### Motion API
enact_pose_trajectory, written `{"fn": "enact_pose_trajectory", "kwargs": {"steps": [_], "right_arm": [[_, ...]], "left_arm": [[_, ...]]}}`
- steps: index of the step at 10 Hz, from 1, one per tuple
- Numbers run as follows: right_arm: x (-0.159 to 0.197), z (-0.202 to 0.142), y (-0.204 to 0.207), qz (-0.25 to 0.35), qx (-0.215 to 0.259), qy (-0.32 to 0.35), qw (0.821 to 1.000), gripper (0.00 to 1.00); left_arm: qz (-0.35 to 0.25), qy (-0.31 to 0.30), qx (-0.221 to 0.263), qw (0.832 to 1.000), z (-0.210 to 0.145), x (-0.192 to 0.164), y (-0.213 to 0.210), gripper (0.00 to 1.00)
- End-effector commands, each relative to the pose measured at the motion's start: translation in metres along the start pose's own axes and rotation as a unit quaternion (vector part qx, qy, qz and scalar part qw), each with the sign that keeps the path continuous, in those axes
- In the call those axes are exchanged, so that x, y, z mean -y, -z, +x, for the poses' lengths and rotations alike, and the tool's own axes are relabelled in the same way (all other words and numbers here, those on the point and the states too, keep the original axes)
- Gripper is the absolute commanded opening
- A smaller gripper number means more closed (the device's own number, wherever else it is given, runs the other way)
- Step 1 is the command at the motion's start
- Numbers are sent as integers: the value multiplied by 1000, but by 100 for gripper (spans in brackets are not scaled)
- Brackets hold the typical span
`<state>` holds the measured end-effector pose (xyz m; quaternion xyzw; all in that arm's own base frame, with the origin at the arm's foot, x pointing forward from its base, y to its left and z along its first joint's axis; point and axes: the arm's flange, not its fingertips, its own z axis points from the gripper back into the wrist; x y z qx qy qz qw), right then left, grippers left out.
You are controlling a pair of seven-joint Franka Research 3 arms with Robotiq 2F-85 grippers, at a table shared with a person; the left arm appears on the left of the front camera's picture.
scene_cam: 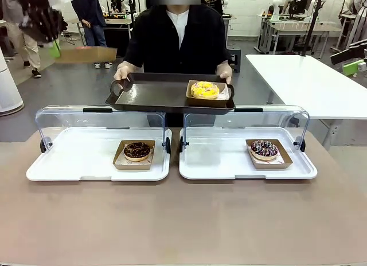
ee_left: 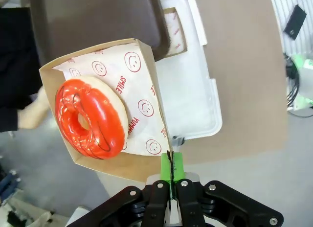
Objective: Provide the desired donut to the person.
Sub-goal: Place the picked Paper togo box onto the Handle tray extended by the person.
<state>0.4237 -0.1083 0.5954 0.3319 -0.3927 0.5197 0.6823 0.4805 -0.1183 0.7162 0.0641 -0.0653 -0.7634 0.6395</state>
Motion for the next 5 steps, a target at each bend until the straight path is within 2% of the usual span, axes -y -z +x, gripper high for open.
{"fn": "enact_pose_trajectory", "kwargs": {"steps": [1,5], "right_arm": [[-1,1,0,-1,3,-1,1000,100],[-1,1,0,-1,3,-1,1000,100]], "left_arm": [[25,10,-39,999,27,-9,-24,1],[21,42,-57,997,88,-28,-29,1]]}}
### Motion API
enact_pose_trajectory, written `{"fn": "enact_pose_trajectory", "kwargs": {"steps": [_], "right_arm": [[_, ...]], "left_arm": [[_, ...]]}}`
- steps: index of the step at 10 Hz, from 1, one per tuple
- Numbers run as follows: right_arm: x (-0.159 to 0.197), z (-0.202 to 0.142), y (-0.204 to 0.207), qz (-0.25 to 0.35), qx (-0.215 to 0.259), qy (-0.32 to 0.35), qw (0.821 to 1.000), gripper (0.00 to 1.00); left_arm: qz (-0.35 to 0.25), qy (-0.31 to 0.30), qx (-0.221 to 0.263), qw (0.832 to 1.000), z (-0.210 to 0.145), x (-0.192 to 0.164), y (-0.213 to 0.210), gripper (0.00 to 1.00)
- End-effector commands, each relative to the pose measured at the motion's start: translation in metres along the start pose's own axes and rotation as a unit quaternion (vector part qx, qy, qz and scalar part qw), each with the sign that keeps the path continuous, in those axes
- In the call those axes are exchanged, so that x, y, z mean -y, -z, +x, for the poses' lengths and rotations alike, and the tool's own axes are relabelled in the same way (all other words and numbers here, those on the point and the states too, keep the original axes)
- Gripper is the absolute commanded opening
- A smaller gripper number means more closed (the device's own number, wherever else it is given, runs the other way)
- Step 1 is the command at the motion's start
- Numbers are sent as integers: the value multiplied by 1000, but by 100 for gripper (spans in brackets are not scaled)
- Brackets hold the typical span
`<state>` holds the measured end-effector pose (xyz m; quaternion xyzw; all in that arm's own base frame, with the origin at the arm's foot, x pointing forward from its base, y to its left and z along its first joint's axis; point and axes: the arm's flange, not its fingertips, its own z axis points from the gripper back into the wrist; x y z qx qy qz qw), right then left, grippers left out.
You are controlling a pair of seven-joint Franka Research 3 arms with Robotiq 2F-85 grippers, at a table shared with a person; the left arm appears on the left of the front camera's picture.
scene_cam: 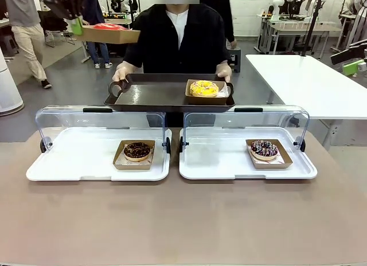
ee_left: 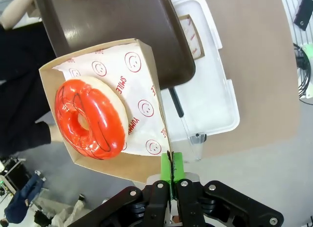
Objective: Provide the desired donut to the person.
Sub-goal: Place the picked Paper togo box onto the Handle tray extended by the person.
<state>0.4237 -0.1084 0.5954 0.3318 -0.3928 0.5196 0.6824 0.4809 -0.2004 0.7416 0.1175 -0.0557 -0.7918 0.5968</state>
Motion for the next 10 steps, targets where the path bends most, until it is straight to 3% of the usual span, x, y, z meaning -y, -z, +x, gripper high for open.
{"fn": "enact_pose_trajectory", "kwargs": {"steps": [1,5,10], "right_arm": [[-1,1,0,-1,3,-1,1000,100],[-1,1,0,-1,3,-1,1000,100],[-1,1,0,-1,3,-1,1000,100]], "left_arm": [[-7,-13,-15,1000,18,-15,-1,1],[-21,-19,-4,1000,62,-28,26,1],[-30,-13,8,999,65,-23,42,1]]}}
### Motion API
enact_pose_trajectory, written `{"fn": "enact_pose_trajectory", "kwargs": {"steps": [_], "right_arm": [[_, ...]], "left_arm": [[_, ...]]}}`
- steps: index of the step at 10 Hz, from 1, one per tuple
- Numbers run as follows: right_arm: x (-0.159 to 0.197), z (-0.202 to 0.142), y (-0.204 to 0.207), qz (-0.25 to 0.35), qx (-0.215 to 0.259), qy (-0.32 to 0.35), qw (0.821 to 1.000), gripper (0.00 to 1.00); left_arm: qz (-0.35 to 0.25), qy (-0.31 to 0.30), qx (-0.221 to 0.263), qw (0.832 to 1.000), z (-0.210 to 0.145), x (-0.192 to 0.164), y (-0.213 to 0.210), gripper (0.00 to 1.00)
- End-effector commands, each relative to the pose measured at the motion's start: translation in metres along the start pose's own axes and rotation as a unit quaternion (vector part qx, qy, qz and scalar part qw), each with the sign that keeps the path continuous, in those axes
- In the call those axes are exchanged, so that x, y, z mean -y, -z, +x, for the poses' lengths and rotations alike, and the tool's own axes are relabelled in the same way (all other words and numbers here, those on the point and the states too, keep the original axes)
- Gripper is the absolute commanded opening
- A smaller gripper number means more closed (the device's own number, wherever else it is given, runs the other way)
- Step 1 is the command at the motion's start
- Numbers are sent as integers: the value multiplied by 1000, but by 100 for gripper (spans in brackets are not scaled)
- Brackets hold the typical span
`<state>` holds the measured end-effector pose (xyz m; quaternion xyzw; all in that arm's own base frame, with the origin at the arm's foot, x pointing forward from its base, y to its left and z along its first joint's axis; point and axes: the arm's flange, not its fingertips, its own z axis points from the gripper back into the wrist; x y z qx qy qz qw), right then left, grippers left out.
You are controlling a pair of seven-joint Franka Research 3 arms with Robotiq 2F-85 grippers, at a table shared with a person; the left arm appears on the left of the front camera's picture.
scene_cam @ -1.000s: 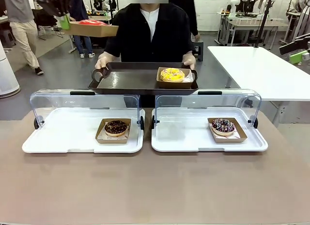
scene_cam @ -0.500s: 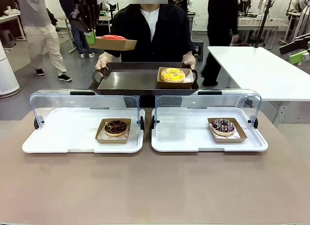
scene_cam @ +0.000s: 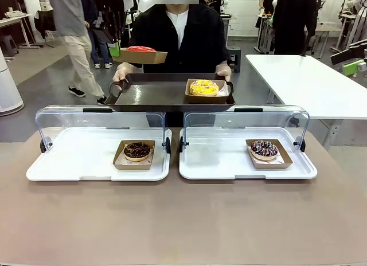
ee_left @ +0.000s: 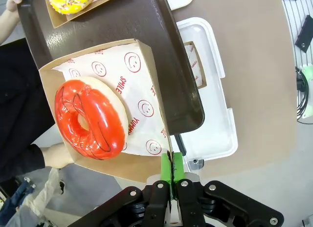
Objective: Provide the desired donut to the person.
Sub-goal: Place the picked Paper togo box onto the Handle tray extended by the person.
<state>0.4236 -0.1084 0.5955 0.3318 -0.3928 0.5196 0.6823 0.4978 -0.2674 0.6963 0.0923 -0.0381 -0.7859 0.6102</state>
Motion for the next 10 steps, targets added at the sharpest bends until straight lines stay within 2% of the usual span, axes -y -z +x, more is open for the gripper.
{"fn": "enact_pose_trajectory", "kwargs": {"steps": [1,4,7,10], "right_arm": [[-1,1,0,-1,3,-1,1000,100],[-1,1,0,-1,3,-1,1000,100],[-1,1,0,-1,3,-1,1000,100],[-1,1,0,-1,3,-1,1000,100]], "left_arm": [[1,0,0,1000,0,2,-2,1],[0,0,0,1000,0,0,0,1],[36,-26,8,999,1,0,25,1],[31,-51,-2,998,9,-2,50,1]]}}
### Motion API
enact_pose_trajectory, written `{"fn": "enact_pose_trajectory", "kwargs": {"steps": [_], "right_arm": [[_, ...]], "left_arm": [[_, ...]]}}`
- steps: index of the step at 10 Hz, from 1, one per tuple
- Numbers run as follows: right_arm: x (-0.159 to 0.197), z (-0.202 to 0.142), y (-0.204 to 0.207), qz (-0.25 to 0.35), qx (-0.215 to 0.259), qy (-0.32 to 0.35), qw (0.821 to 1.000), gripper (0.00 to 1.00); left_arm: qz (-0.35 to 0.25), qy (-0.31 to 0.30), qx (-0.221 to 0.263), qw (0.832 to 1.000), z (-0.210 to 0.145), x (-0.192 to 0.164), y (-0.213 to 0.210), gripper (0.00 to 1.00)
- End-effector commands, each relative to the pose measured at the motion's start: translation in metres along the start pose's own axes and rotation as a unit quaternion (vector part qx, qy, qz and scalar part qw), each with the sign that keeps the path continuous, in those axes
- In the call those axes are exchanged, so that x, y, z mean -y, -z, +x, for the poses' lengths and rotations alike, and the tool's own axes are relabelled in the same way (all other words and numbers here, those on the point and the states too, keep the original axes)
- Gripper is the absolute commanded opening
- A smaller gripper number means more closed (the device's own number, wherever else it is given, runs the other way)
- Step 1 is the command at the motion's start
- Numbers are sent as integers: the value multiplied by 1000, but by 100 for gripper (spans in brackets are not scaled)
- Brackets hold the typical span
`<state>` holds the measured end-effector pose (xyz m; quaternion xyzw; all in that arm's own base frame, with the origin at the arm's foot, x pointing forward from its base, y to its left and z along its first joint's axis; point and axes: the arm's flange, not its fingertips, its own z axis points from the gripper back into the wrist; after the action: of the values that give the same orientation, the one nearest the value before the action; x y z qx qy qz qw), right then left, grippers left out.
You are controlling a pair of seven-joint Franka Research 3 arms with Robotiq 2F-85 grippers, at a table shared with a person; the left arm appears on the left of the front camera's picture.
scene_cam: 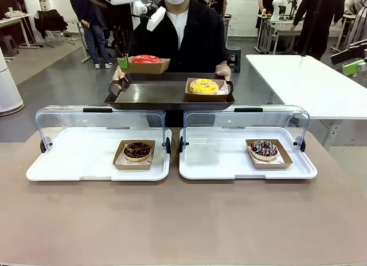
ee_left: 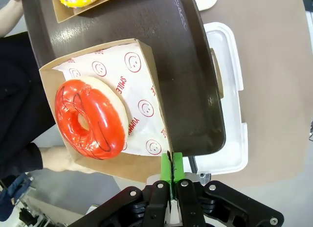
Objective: Provide the desired donut to the person.
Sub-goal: Place the picked Paper togo box onto the Handle tray extended by the person.
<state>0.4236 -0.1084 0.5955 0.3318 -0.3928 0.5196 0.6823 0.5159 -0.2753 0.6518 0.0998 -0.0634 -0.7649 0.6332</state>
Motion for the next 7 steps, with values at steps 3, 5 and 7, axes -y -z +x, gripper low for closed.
{"fn": "enact_pose_trajectory", "kwargs": {"steps": [3,5,7], "right_arm": [[-1,1,0,-1,3,-1,1000,100],[-1,1,0,-1,3,-1,1000,100],[-1,1,0,-1,3,-1,1000,100]], "left_arm": [[-22,-34,-9,999,2,3,24,1],[-46,-36,2,998,1,-2,35,1],[-65,-41,11,997,0,-6,46,1]]}}
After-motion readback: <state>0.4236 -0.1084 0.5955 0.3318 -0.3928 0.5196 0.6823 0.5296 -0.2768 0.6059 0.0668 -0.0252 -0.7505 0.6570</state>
